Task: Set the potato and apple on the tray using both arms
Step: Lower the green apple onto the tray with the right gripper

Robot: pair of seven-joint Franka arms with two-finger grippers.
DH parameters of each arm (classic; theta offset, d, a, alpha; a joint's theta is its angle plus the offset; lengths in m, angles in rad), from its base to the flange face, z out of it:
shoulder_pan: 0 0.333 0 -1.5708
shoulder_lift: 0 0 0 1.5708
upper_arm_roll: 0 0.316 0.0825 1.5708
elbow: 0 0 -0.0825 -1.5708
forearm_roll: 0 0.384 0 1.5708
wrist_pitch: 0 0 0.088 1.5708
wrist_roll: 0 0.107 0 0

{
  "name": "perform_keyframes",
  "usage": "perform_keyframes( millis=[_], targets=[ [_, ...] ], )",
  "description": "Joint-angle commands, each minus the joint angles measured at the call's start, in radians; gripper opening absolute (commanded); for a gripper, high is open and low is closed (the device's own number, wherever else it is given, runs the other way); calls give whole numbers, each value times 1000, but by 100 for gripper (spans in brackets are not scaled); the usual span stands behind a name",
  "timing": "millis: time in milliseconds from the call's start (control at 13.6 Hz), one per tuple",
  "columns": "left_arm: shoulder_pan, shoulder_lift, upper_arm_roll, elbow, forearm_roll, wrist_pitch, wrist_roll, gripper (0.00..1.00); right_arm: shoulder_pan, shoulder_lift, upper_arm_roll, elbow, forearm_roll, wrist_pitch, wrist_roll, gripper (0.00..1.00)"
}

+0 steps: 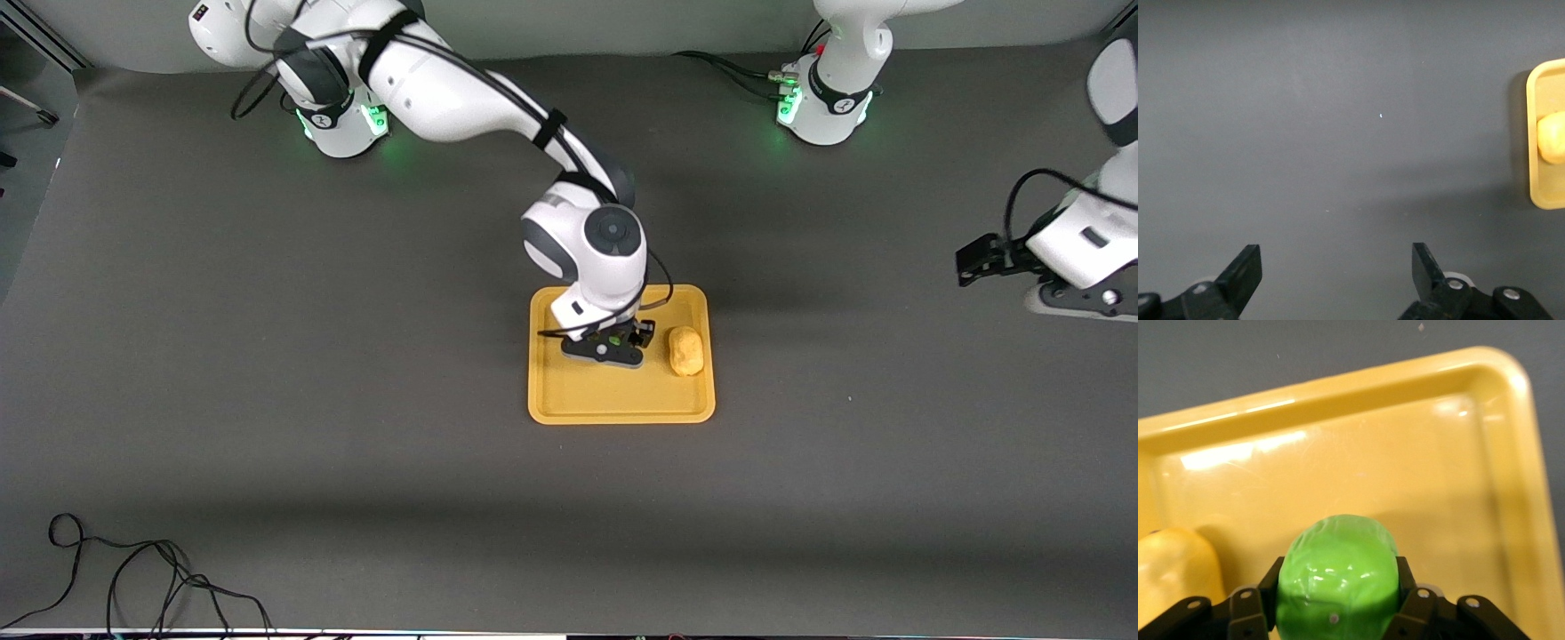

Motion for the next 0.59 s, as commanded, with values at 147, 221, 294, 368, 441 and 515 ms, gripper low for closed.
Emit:
perform_keyframes(
  millis=[147,221,294,368,441,515],
  targets=[
    [0,53,7,152,-1,-105,69,100,3,55,-4,56,-17,24,18,55],
    [0,72,7,191,-4,-141,91,100,3,56,-4,56,-17,26,26,96],
    [-3,89,7,211,-15,-148,112,100,0,55,-4,56,-17,26,37,100],
    [-9,106,5,231,-24,-145,109,100,0,44,-4,58,-16,21,38,100],
    [-12,123,5,264,-26,-160,108,100,-2,27,-4,59,-14,11,37,100],
    [-9,133,5,266,-27,-165,109,100,-3,-12,-4,59,-11,-21,35,100]
  ],
)
